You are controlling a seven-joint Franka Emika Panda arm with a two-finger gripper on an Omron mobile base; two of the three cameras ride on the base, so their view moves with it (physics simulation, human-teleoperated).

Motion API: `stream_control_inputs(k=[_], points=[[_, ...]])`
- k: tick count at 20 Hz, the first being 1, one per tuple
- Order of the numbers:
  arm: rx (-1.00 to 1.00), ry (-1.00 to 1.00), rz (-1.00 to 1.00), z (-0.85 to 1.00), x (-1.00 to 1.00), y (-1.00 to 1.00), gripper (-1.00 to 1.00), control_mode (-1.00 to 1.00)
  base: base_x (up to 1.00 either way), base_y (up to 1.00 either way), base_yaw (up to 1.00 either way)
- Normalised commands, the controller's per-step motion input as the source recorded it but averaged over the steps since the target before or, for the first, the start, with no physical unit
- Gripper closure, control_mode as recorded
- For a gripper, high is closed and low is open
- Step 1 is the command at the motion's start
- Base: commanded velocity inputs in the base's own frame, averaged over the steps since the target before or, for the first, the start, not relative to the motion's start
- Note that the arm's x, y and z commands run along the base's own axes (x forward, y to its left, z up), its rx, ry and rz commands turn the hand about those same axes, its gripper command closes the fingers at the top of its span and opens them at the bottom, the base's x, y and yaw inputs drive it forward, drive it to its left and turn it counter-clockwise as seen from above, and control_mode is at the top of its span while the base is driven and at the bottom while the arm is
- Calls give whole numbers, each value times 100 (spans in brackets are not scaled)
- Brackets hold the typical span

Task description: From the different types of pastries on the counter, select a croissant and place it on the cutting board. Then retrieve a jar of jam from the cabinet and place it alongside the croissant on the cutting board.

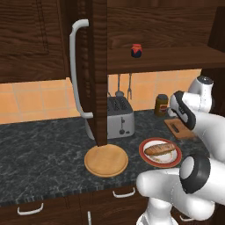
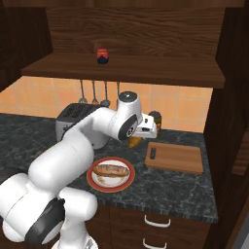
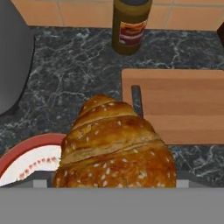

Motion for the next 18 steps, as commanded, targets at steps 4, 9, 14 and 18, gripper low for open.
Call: stream_control_inputs(k=[4,9,14,18], points=[[0,0,2,-31,38,-41,100,-100,0,0,0],[0,0,0,-15,11,-6,100,-100,0,0,0],[0,2,0,-43,52,-33,100,-100,0,0,0],[0,1,0,-24,33,-71,100,-100,0,0,0]])
